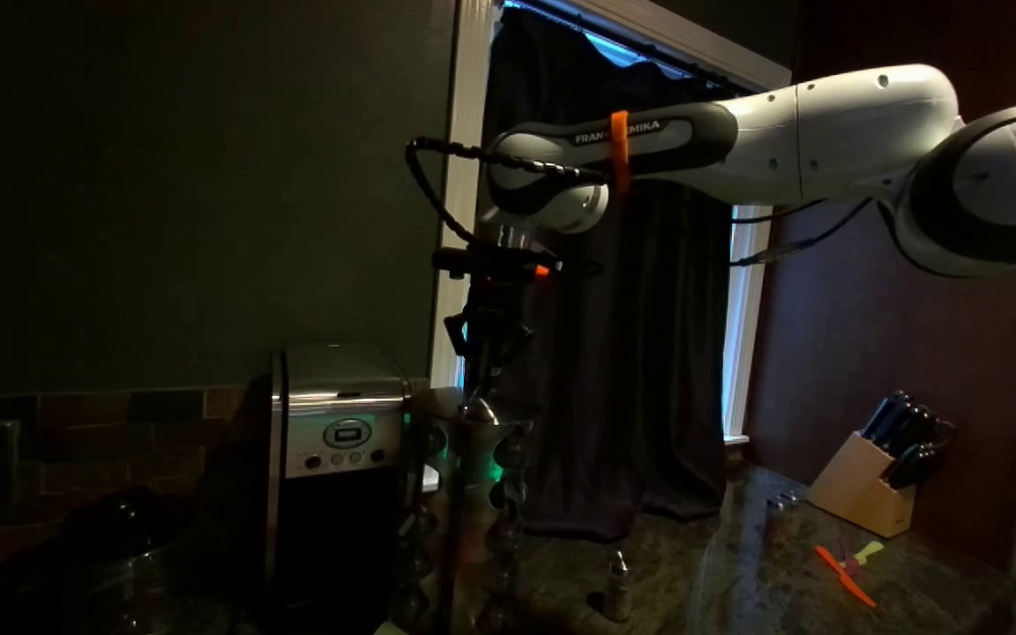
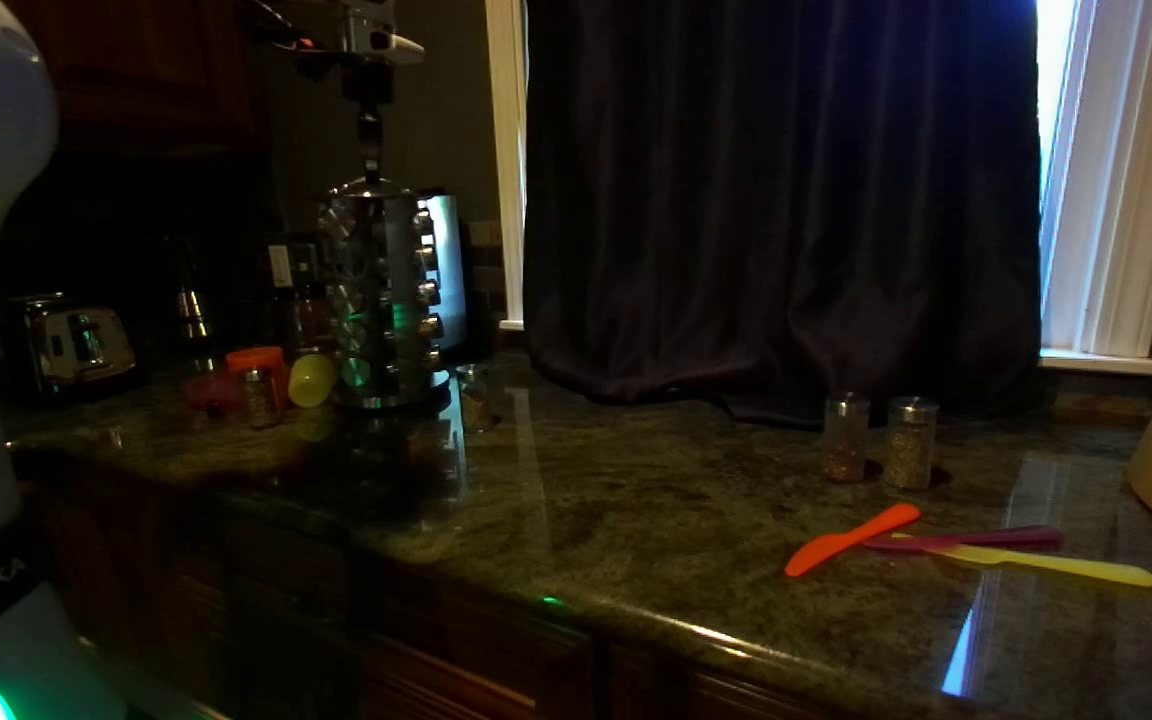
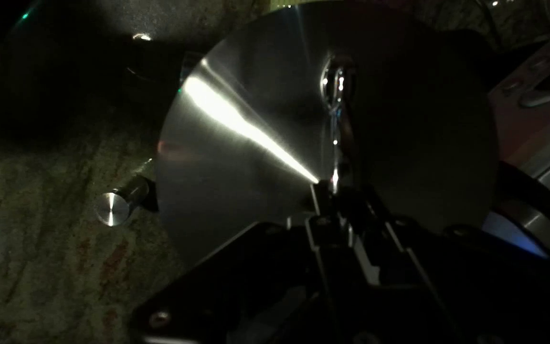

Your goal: Move the seasoning rack to the right, remove one container from the rack and put it next to the other containers on the right

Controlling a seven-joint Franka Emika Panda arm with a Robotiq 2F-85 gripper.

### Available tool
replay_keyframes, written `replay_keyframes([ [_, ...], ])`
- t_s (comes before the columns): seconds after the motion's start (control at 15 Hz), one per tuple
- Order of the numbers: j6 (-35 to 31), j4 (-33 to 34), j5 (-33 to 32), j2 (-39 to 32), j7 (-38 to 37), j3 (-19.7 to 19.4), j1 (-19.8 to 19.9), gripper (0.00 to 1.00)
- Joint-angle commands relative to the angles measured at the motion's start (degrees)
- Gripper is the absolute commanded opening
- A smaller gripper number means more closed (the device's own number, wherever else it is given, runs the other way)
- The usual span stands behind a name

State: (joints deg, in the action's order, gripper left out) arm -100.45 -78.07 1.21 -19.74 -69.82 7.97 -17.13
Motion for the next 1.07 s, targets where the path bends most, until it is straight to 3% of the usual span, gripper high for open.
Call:
replay_keyframes([
  [0.0, -1.06, 0.59, 0.29, 0.45, -7.0, -1.01, -0.32, 0.05],
  [0.47, -3.38, -0.15, -12.54, 1.39, -17.0, -2.69, -2.7, 0.05],
  [1.0, -2.37, -0.67, -18.96, 2.77, -22.93, -3.12, -2.75, 0.05],
])
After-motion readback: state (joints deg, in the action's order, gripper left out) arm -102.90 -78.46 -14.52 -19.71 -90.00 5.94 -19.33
